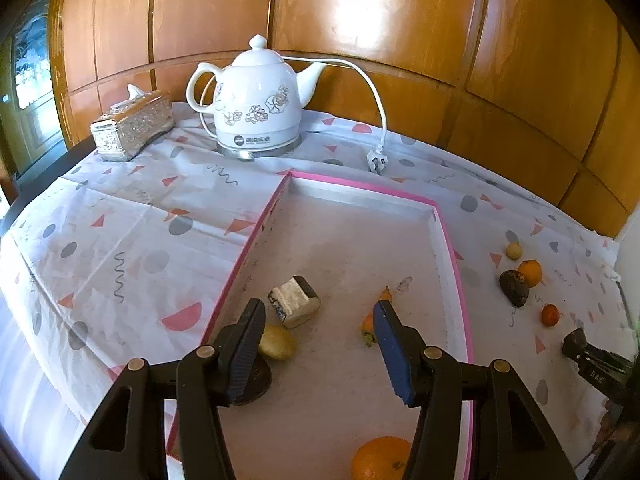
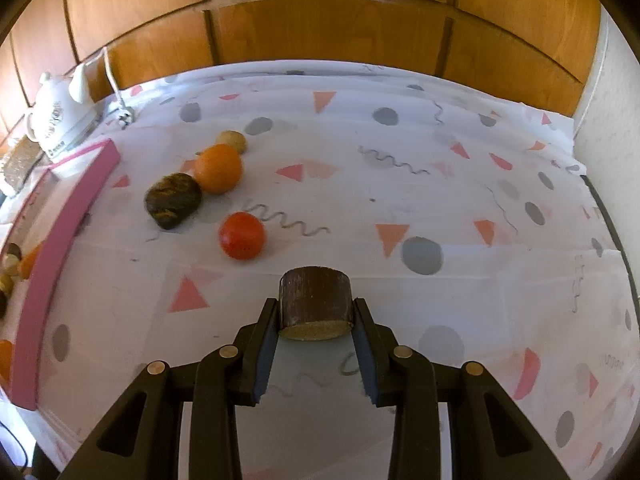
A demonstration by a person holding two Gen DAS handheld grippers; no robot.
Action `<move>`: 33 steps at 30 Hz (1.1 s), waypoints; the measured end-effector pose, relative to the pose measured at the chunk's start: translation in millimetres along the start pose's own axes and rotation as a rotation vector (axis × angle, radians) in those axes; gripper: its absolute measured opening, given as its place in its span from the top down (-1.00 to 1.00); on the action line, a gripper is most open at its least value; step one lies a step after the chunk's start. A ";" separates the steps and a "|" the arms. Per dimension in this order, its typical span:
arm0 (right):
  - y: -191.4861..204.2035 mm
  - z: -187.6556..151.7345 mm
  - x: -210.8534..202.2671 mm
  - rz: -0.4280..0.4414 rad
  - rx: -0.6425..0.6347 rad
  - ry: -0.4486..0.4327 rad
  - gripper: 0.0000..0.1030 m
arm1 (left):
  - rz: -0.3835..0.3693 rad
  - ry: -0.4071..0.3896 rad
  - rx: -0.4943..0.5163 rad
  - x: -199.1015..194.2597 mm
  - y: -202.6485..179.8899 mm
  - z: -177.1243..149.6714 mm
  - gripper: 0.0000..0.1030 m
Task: Organize fruits
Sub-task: 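Lower the potato into the tray with the left gripper while the right drops the root slice there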
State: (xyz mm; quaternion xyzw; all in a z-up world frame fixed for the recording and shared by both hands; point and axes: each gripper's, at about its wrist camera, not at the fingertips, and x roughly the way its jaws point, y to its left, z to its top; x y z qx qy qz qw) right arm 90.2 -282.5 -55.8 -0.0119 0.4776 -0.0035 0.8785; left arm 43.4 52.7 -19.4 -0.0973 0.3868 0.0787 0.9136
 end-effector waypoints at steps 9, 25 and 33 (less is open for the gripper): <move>42.8 10.1 -23.2 0.140 -0.067 -0.035 0.30 | -0.004 0.006 -0.014 -3.8 6.0 -4.7 -0.11; 182.8 18.8 -50.0 0.458 -0.293 -0.029 0.30 | 0.009 0.003 -0.054 -6.5 24.2 -6.8 -0.11; 220.6 15.9 -33.2 0.450 -0.363 0.007 0.24 | 0.025 0.013 -0.072 -3.9 33.5 -8.9 -0.11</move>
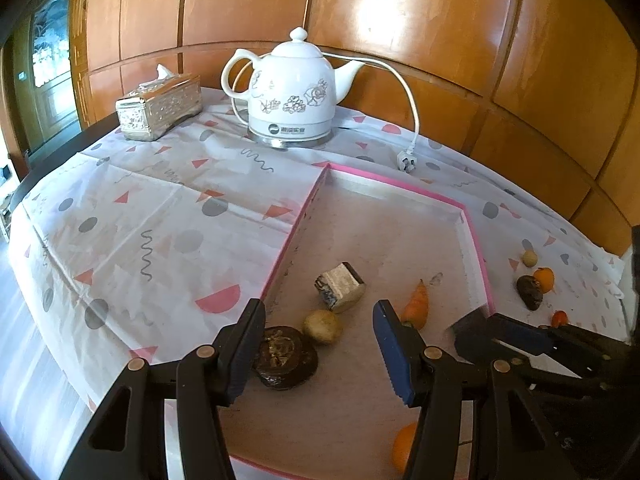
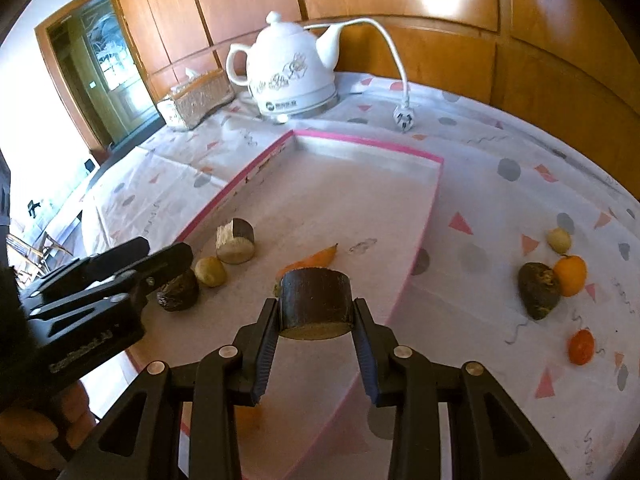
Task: Organize fruits
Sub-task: 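Lower the potato into the tray with the left gripper while the right drops the root slice there, then grasp the red tomato with the right gripper while the left grasps the dark round root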
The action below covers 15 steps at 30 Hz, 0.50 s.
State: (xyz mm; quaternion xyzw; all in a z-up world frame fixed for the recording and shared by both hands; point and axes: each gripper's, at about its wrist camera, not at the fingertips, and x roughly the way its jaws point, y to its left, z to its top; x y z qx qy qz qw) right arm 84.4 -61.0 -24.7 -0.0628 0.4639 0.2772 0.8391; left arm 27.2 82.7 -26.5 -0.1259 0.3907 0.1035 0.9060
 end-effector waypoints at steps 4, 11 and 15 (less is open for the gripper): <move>-2.7 -2.3 1.5 0.010 0.036 -0.009 0.07 | 0.001 0.006 -0.004 1.7 -0.7 -1.2 -0.11; -17.6 -11.8 -12.0 -0.011 0.106 -0.045 0.07 | -0.016 0.011 0.012 2.3 -8.3 -2.1 -0.11; -33.5 -21.3 -23.2 -0.046 0.160 -0.067 0.07 | -0.030 0.015 0.029 1.4 -15.5 -3.5 -0.11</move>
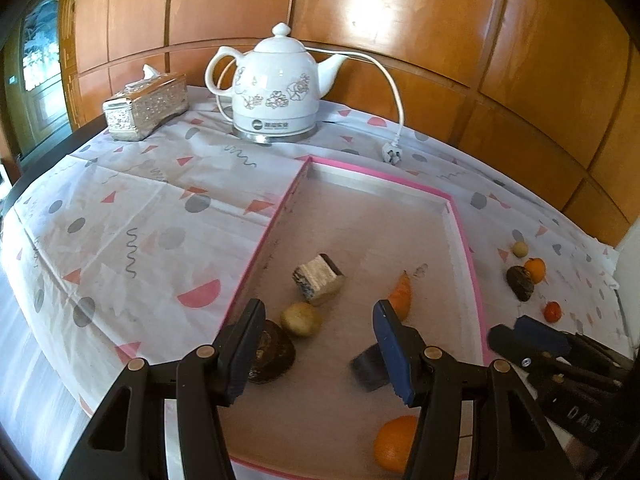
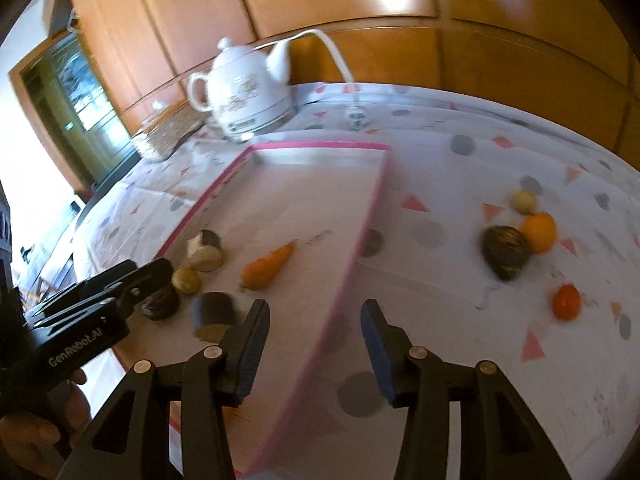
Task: Organize fruits
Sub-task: 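Grasp the red tomato with the right gripper while the left grasps the dark round root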
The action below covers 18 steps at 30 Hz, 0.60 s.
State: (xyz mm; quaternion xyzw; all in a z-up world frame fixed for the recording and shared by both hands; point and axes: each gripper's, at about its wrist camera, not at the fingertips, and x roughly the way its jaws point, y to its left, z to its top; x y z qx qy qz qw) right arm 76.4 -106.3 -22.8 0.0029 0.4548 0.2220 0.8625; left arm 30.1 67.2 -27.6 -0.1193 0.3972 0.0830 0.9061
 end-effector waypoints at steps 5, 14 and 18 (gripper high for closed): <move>-34.5 -9.1 -13.9 -0.049 0.114 -0.024 0.07 | -0.013 0.008 0.021 -0.3 -8.8 -1.2 -0.11; -92.0 -29.1 -31.3 -0.155 0.247 -0.040 0.07 | -0.037 0.023 0.079 0.8 -29.5 -4.9 -0.11; -113.2 -37.7 -38.0 -0.195 0.282 -0.041 0.07 | -0.047 0.028 0.101 1.5 -38.4 -5.7 -0.11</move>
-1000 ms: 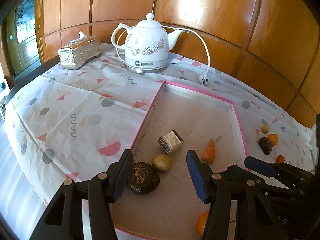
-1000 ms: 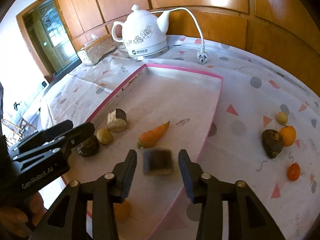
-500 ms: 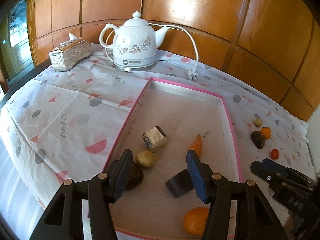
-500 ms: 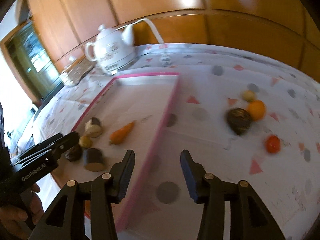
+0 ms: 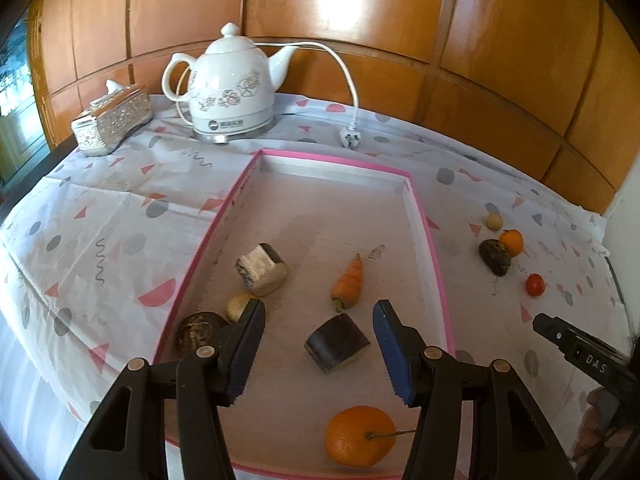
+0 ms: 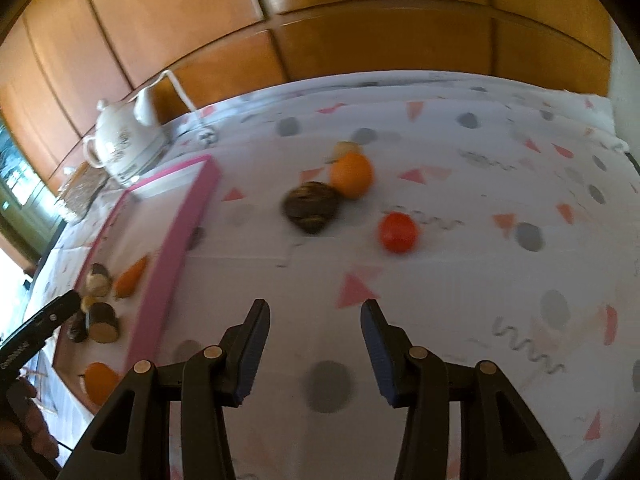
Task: Organize fruits
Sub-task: 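Grasp the red tomato with the right gripper while the left grasps the dark round root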
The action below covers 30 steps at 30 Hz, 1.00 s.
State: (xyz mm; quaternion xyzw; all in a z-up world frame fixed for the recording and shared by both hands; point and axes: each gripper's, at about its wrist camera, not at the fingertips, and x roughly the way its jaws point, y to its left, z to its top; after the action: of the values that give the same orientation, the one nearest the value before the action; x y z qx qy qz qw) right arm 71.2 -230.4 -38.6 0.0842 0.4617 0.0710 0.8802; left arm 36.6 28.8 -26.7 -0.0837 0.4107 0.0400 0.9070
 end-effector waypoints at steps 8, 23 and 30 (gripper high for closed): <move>-35.9 -0.4 3.5 -0.054 0.049 -0.002 0.07 | -0.035 0.015 0.049 3.2 -16.6 -0.4 -0.11; -39.2 36.6 45.9 -0.102 -0.010 0.005 0.46 | -0.116 0.036 0.130 11.3 -65.9 16.4 -0.11; -42.5 30.7 42.5 -0.146 -0.061 -0.031 0.47 | -0.183 0.076 0.126 29.8 -95.6 42.6 -0.09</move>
State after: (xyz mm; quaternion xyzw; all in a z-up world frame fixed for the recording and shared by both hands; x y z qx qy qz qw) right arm 122.5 -265.8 -64.5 0.0246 0.4504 0.0195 0.8923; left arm 101.2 -57.1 -10.0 -0.0653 0.4371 -0.0723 0.8941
